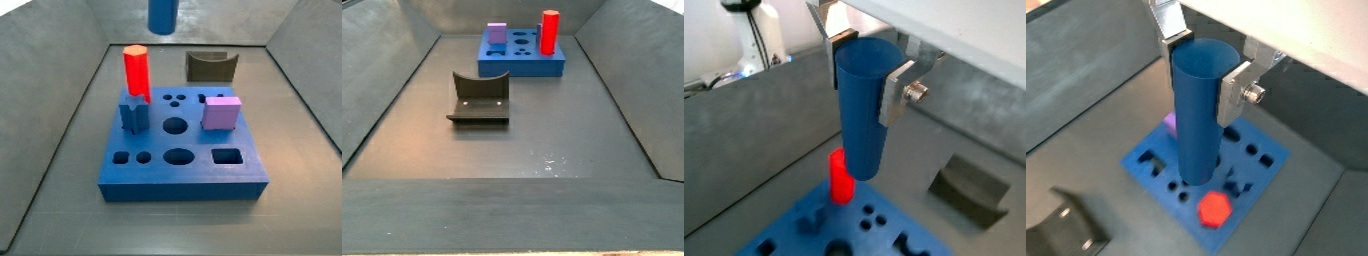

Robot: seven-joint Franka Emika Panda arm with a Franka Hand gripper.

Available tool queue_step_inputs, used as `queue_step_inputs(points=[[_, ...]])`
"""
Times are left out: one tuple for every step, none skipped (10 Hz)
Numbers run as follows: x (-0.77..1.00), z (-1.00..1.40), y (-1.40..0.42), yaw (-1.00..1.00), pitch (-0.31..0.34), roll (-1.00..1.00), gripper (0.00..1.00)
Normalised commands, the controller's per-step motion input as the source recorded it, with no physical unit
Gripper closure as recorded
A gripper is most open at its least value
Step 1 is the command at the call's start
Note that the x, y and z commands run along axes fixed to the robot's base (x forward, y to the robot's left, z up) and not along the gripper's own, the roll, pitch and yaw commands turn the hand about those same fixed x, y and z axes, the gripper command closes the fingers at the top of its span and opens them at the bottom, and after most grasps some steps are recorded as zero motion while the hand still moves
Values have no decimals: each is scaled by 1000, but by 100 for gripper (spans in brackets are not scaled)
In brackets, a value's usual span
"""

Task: Pick up the round object. Move up. Place the round object on the fixture. Regrasp the round object. Move to above the board. Insert the round object.
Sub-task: Move to above the board, then insert the round object.

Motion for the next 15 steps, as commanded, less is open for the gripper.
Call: queue_step_inputs(points=[[-87, 8, -8, -37, -142, -433, 100], [-63, 9, 1, -27, -100, -299, 100], [-49, 3, 9, -23, -71, -211, 100], [0, 0, 0, 0, 4, 0, 100], [0, 0, 0, 0, 16, 0, 100], [0, -34, 0, 0, 0, -26, 100], [11, -77, 0, -29, 0, -17, 100], [0, -300, -3, 0, -70, -187, 100], [60, -477, -89, -103, -46, -294, 100], [183, -437, -151, -169, 0, -327, 100], [260, -380, -146, -274, 0, -357, 100], [243, -371, -143, -343, -43, -343, 100], [49, -403, -106, -286, -197, -304, 100], [0, -320, -169, -237, -220, -213, 100], [0, -440, -191, -220, -281, -143, 100]])
